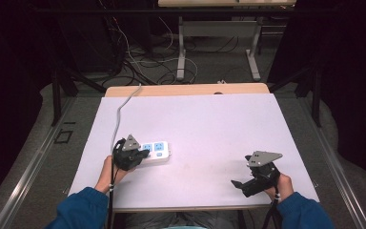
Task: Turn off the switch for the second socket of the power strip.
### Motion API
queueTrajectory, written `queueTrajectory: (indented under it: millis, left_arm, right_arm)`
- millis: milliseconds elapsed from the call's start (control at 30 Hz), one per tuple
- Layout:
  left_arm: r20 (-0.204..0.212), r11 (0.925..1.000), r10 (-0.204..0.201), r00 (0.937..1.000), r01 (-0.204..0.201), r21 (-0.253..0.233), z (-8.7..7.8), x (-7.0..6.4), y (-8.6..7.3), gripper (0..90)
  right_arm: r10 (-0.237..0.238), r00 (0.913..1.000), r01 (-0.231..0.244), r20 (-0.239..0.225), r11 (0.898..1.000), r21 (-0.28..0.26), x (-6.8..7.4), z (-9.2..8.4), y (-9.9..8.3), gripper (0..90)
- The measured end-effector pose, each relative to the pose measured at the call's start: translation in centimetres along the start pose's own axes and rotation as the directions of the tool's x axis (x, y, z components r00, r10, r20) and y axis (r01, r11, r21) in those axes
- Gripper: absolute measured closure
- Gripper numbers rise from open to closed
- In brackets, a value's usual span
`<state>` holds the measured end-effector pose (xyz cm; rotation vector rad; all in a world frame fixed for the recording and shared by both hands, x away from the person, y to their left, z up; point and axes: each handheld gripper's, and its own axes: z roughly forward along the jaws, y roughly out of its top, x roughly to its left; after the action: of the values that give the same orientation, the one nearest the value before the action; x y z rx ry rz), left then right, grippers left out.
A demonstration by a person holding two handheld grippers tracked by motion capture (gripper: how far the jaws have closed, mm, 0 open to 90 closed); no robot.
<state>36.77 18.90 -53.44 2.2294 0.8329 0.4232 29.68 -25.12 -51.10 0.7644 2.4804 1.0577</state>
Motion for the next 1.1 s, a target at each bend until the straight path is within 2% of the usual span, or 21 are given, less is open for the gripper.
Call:
queueTrajectory:
  millis: [67, 100, 233, 267, 333, 433, 467, 667, 900, 1000, 1067, 1100]
  left_arm:
    - [-0.001, 1.0000, -0.001, 1.0000, 0.001, -0.009, 0.04, 0.07, -0.03, 90.0]
    - [-0.001, 1.0000, -0.002, 1.0000, 0.002, -0.007, 0.05, 0.09, -0.03, 90.0]
    - [-0.003, 0.9999, -0.008, 1.0000, 0.008, -0.007, 0.11, 0.18, -0.02, 90.0]
    - [0.001, 0.9999, -0.012, 0.9999, 0.012, -0.009, 0.13, 0.21, -0.04, 90.0]
    - [0.000, 0.9999, -0.011, 0.9999, 0.011, -0.012, 0.15, 0.25, -0.07, 90.0]
    - [-0.019, 0.9998, -0.015, 0.9997, 0.015, -0.013, 0.19, 0.19, -0.09, 90.0]
    - [-0.013, 0.9998, -0.020, 0.9997, 0.020, -0.010, 0.17, 0.24, -0.11, 90.0]
    - [0.000, 0.9989, -0.043, 0.9991, 0.043, -0.017, 0.15, 0.44, -0.26, 90.0]
    - [0.012, 0.9991, -0.038, 0.9992, 0.038, -0.020, 0.09, 0.74, -0.31, 90.0]
    - [0.026, 0.9980, -0.057, 0.9981, 0.057, -0.029, 0.16, 0.70, -0.35, 90.0]
    - [0.018, 0.9989, -0.041, 0.9990, 0.041, -0.022, 0.13, 0.68, -0.28, 90.0]
    - [0.019, 0.9988, -0.041, 0.9990, 0.042, -0.025, 0.15, 0.66, -0.28, 90.0]
  right_arm:
    - [0.011, 0.9999, -0.011, -0.001, 1.000, -0.002, 0.11, 0.03, -0.02, 0.9]
    - [-0.001, 1.0000, 0.001, 0.000, 1.000, -0.004, 0.04, 0.04, -0.01, 0.9]
    - [0.011, 0.9999, -0.011, -0.001, 1.000, 0.003, 0.15, 0.03, -0.04, 0.9]
    - [-0.003, 1.0000, 0.003, -0.001, 1.000, 0.000, 0.04, 0.07, -0.03, 0.9]
    - [0.003, 1.0000, -0.003, -0.002, 1.000, 0.001, 0.08, 0.08, -0.02, 0.9]
    - [0.008, 1.0000, -0.008, 0.000, 1.000, 0.003, 0.15, 0.11, -0.02, 0.9]
    - [-0.005, 1.0000, 0.005, 0.000, 1.000, 0.000, 0.07, 0.13, -0.01, 0.9]
    - [0.004, 1.0000, -0.004, 0.006, 1.000, -0.005, 0.16, 0.17, -0.05, 0.9]
    - [0.003, 1.0000, -0.003, -0.005, 1.000, 0.006, 0.18, 0.13, -0.03, 0.9]
    - [-0.004, 1.0000, 0.004, 0.000, 1.000, 0.000, 0.12, 0.17, -0.04, 0.9]
    - [0.007, 1.0000, -0.007, 0.001, 1.000, 0.002, 0.19, 0.17, -0.04, 0.9]
    - [-0.004, 1.0000, 0.004, -0.005, 1.000, 0.004, 0.08, 0.19, -0.02, 0.9]
